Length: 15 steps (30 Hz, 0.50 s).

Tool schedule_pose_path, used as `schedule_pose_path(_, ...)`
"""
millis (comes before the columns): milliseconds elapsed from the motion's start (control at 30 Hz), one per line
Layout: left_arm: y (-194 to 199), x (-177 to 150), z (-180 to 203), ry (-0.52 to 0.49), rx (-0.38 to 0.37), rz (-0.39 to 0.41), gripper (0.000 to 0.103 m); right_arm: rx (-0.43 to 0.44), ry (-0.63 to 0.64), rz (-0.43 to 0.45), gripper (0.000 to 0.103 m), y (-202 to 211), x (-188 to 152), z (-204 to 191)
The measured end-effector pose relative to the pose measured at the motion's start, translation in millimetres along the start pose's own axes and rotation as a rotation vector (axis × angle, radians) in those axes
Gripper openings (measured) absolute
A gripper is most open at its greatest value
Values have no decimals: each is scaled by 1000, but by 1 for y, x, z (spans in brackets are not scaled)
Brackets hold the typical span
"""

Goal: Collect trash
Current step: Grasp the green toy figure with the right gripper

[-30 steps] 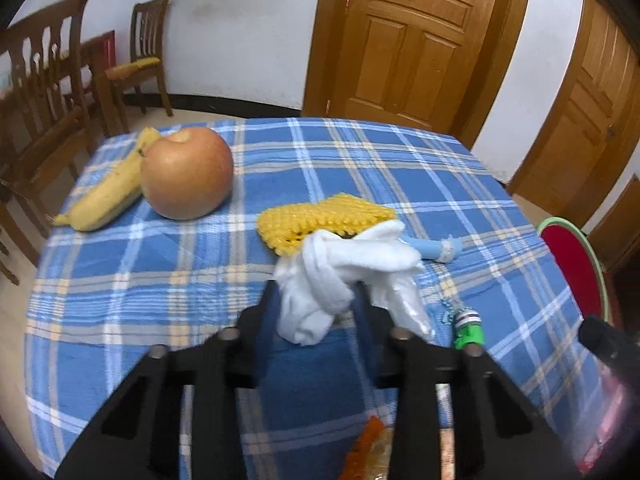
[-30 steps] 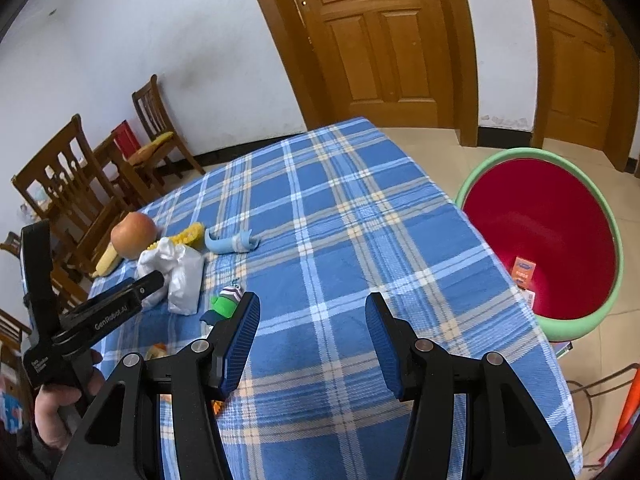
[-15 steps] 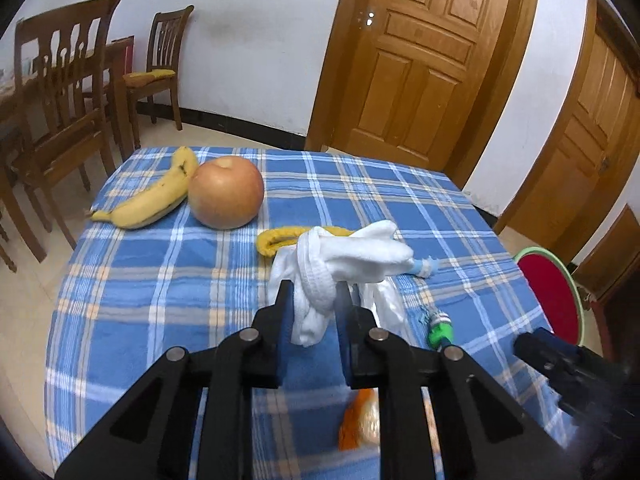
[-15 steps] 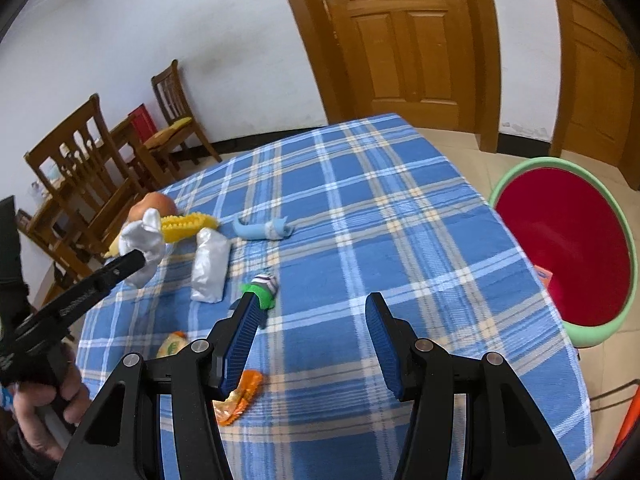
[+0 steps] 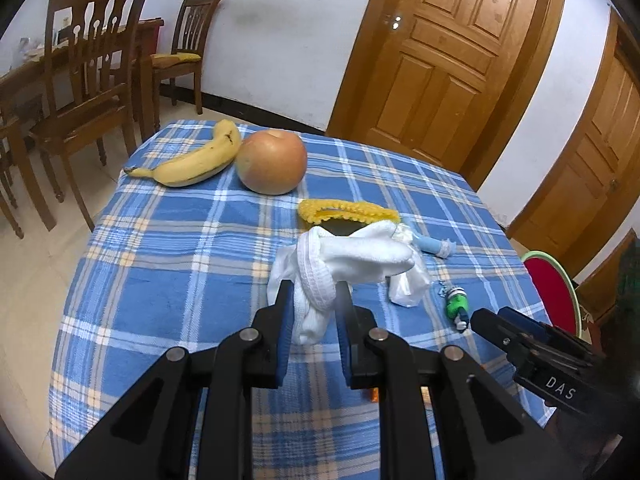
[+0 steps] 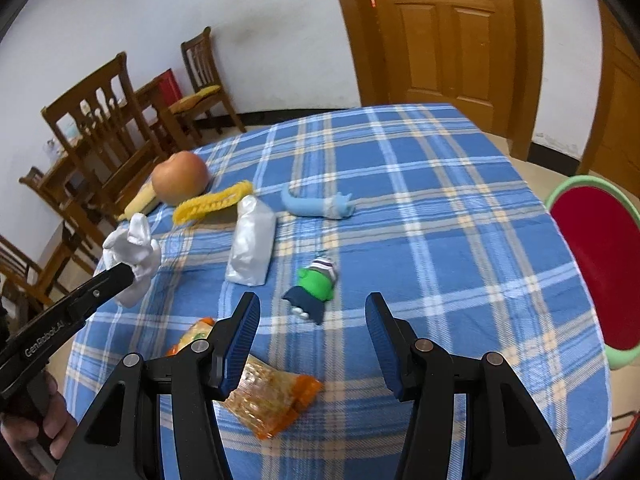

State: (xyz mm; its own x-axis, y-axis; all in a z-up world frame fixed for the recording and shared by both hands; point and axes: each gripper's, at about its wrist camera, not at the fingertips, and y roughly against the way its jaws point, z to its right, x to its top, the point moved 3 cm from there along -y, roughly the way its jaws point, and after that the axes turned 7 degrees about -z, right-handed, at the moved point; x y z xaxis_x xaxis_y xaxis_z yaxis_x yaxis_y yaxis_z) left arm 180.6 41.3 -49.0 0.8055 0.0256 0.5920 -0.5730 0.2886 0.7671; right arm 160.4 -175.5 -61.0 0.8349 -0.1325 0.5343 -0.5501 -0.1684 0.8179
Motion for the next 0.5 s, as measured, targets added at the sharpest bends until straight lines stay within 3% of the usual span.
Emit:
schedule_pose_path(333,-9,-1,-3,-1,8,-10,19,2,24,-38,56,-25,0,-6)
schedule_pose_path(500,-9,-2,-3,3,6,-8,19,0,11,-50,50,-32,0,-5)
